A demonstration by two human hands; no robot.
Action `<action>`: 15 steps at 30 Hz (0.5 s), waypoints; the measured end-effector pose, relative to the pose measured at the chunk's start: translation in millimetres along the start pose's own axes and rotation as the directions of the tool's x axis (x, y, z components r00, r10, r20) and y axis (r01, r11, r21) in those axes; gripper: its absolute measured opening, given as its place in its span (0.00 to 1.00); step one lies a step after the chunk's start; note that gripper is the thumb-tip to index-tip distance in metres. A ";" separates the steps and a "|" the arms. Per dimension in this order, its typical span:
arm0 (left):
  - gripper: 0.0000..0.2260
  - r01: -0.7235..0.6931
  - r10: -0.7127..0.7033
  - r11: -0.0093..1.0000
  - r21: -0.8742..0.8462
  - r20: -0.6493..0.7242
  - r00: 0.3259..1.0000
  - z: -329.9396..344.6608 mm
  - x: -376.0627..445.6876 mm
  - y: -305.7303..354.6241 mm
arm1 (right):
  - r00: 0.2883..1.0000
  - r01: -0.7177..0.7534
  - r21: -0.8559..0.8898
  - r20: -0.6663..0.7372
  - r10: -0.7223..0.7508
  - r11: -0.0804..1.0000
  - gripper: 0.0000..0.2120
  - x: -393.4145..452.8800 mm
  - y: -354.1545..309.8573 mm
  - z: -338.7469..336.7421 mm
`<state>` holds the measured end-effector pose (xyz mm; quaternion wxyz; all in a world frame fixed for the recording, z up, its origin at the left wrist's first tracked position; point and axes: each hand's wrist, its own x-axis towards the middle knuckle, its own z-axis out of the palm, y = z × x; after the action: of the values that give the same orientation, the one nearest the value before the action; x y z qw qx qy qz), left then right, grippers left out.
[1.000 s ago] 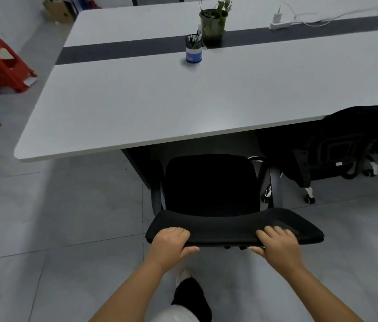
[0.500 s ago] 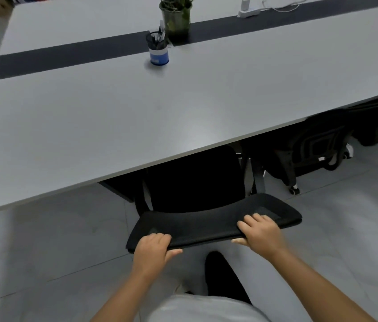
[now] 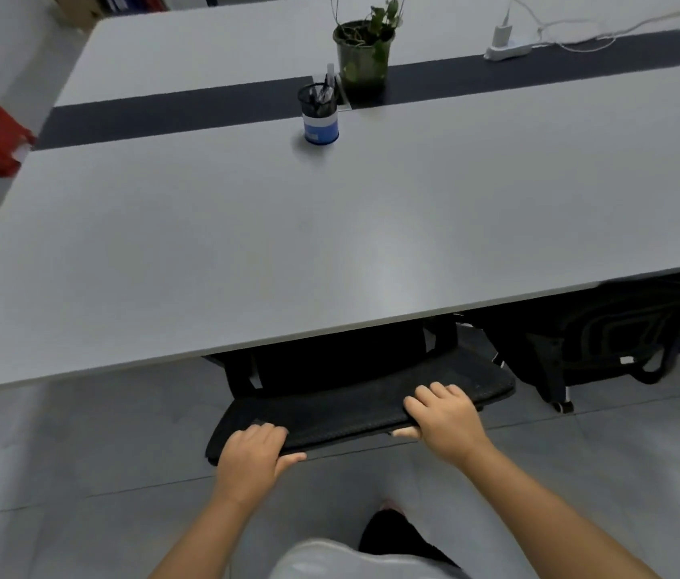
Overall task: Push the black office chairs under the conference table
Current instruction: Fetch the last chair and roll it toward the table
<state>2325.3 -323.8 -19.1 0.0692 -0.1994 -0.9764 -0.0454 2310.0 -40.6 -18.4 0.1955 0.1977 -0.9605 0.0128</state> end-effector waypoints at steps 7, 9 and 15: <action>0.29 0.026 -0.024 0.999 0.047 -0.032 0.999 -2.7 24.7 -36.5 | 0.998 0.010 -0.008 -0.065 -0.011 1.000 0.26 43.2 -5.7 26.2; 0.23 0.011 -0.009 0.999 0.048 -0.040 0.999 -1.1 28.1 -45.5 | 0.996 0.014 -0.018 -0.087 -0.016 1.000 0.25 44.9 -8.8 30.0; 0.22 -0.050 0.060 0.994 0.100 -0.092 0.994 -2.0 39.3 -69.7 | 0.995 0.013 -0.047 -0.099 -0.017 0.999 0.25 57.1 -20.3 34.1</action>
<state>2262.2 -372.9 -15.4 0.1265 -0.2201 -0.9672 -0.0049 2256.9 -84.1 -29.2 0.2477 0.1993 -0.9481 -0.0012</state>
